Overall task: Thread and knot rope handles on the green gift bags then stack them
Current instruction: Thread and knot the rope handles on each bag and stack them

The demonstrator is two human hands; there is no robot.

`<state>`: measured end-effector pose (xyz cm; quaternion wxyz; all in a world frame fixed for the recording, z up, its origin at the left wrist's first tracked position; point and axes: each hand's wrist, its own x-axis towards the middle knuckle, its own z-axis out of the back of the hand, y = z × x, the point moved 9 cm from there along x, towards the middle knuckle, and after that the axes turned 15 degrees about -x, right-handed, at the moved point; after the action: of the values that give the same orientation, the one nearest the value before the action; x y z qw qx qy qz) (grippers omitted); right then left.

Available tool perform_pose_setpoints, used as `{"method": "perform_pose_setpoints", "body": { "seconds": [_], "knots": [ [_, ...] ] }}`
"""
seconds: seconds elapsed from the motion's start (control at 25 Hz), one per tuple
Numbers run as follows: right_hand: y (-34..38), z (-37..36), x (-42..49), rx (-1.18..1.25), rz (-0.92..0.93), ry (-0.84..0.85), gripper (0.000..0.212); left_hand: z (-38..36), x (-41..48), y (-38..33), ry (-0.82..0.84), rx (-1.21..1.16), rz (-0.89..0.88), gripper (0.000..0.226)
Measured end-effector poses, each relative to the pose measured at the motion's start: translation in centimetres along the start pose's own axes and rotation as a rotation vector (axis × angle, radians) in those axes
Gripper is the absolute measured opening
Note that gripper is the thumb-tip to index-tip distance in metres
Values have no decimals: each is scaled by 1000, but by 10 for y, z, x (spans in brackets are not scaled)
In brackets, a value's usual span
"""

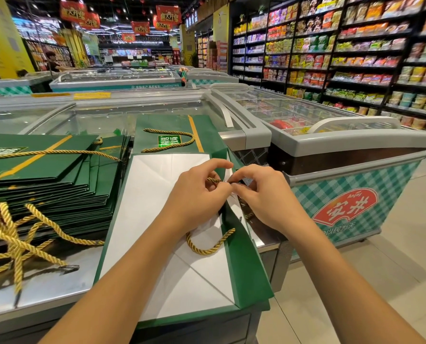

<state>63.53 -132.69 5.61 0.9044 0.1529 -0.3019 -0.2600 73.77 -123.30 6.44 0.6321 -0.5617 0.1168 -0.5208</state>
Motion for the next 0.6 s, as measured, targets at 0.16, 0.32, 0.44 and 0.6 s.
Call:
{"method": "perform_pose_setpoints", "body": {
  "seconds": [0.16,0.32,0.44,0.6],
  "knots": [
    [-11,12,-4,113,-81,-108,11,-1,-1,-6,-8,15,-45,36],
    [-36,20,-11,389,-249,-224,9,-4,-1,-6,-9,58,-36,46],
    [-38,18,-12,322,-262,-191,22,-10,0,-6,11,180,-47,45],
    [-22,15,-11,256,-157,-56,52,-6,1,-2,13,272,-86,33]
  ]
}}
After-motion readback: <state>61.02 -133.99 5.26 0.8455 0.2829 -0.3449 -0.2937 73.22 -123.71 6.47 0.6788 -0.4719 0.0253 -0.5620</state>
